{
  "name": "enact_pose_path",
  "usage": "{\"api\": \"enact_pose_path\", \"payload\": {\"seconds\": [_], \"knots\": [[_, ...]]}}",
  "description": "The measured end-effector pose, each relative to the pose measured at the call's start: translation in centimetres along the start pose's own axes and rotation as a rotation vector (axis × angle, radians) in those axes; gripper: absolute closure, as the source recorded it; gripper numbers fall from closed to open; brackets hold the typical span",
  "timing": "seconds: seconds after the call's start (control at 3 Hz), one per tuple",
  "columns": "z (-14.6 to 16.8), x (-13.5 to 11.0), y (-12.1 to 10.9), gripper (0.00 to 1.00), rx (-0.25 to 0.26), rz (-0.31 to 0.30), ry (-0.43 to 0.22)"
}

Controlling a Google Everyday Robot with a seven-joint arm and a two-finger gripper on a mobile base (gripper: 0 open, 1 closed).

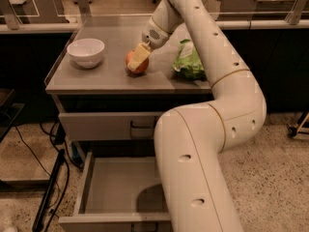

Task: Pick apple from middle drawer and place on counter

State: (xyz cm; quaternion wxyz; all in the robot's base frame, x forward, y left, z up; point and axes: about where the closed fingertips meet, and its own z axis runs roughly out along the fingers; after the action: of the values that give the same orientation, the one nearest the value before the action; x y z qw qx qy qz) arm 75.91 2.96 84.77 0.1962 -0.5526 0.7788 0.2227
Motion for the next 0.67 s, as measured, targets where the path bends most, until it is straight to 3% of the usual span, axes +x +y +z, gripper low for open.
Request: {"api": "enact_pose_path", "payload": {"seconds": [0.33,0.67], "knots": [[0.06,0.03,-0.05,0.88,-0.006,0.003,-0.001],[0.01,0.01,0.01,0.65,-0.005,0.002,-0.001]]}}
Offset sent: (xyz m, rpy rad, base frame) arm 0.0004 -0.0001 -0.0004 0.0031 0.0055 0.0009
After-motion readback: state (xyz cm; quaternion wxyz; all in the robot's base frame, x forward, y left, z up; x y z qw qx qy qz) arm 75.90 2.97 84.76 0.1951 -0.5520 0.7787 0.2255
